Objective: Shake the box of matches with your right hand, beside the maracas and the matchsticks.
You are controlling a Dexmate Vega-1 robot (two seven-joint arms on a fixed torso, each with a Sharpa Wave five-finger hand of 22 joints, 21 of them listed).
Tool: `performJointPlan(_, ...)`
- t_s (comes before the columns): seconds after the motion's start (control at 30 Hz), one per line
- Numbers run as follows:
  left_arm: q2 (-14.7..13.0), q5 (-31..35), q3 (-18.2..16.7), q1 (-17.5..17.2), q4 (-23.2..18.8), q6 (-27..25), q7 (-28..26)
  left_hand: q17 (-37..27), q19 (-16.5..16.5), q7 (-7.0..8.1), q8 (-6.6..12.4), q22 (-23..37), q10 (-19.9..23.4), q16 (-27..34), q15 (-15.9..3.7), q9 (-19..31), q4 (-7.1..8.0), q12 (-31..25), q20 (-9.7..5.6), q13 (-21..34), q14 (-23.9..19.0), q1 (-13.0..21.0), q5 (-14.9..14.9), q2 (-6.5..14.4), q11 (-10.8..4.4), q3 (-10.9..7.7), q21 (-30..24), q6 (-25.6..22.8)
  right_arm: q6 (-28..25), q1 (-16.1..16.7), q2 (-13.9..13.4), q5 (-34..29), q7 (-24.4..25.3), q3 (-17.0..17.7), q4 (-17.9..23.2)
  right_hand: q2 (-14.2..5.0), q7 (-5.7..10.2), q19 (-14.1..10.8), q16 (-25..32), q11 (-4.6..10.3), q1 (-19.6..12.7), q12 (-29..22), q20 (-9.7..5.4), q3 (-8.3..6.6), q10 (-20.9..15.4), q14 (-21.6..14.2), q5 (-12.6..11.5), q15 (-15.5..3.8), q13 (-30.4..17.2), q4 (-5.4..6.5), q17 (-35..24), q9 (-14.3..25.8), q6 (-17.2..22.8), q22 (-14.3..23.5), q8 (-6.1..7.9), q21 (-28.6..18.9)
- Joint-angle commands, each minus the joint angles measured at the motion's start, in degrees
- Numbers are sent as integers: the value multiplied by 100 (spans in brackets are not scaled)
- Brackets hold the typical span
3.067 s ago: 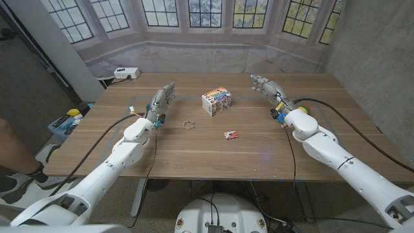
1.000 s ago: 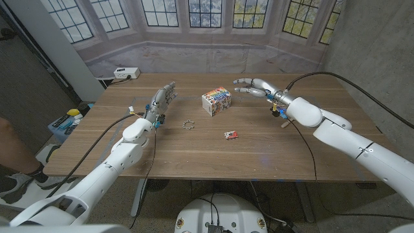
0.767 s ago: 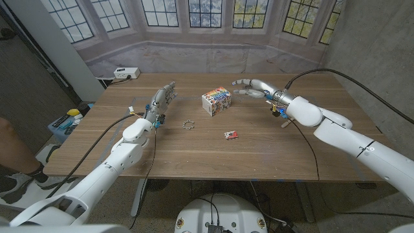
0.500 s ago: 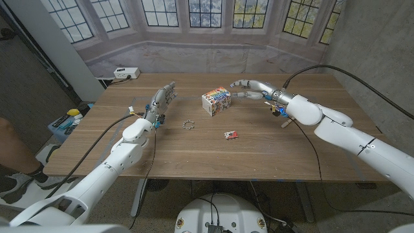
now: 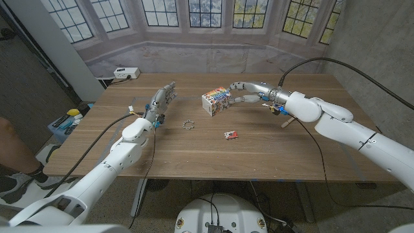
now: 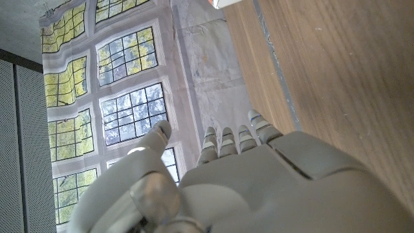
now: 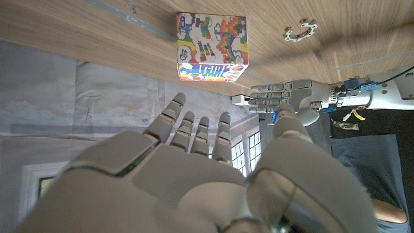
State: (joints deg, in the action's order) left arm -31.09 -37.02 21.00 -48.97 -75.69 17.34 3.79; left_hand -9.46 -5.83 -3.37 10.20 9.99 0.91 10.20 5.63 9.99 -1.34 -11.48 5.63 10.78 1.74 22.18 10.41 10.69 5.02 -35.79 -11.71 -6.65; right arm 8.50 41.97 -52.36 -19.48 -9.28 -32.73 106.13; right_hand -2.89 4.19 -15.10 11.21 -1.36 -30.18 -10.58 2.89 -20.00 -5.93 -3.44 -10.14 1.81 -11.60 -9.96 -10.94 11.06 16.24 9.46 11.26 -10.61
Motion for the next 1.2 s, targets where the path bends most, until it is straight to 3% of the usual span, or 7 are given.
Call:
performJointPlan(0.03, -39, 38, 18, -25, -46, -41, -33, -33, -26, -16, 32, 31, 19, 17, 55, 26, -7, -48, 41, 27, -5, 50, 27, 3, 47, 18, -2, -49, 138, -84, -93, -432, -235, -40, 87, 55, 19, 51, -20, -11, -74, 23, 18, -7, 92, 31, -9, 12, -23, -22, -12, 25, -23, 19, 17, 16)
performJointPlan(0.37, -57, 54, 3, -63, -121, -48, -97, -33, -24, -11, 35, 31, 18, 16, 59, 26, -6, -48, 48, 27, -4, 54, 27, 3, 51, 20, 0, -59, 55, -148, -171, -808, -567, -79, 283, 241, 79, 204, -50, -42, -199, 36, 190, 15, 364, 190, -54, 70, -22, -22, -13, 30, -63, 22, 10, 38)
performJointPlan(0.57, -58, 34, -24, -97, -158, -34, -125, -32, -27, -15, 33, 31, 21, 17, 59, 26, -6, -49, 41, 28, -8, 56, 27, 2, 51, 21, -1, -55, 89, -197, -147, -1027, -643, -122, 294, 288, 101, 255, -48, -79, -251, 18, 183, 14, 426, 240, -72, 70, -20, -10, -14, 34, -10, 24, 35, 36)
performJointPlan(0.77, -113, 49, -53, -135, -218, -49, -167, -32, -32, -9, 32, 31, 21, 17, 63, 27, -6, -49, 36, 28, -9, 58, 27, 2, 47, 23, -2, -55, 171, -302, -115, -1258, -786, -213, 266, 340, 105, 285, -33, -306, -303, 13, 177, 18, 535, 270, -90, 121, -15, 12, -16, 45, 83, 26, 69, 21)
performJointPlan(1.2, -130, 3, -90, -189, -244, -74, -192, -32, -29, 8, 30, 31, 23, 17, 61, 27, -7, -50, 37, 28, -11, 63, 28, 0, 51, 25, 1, -54, 414, -514, -67, -1357, -1201, -315, 156, 492, 160, 366, -44, -342, -377, 7, 184, 41, 654, 373, -121, 218, -2, 0, -20, 53, 41, 27, 47, 25)
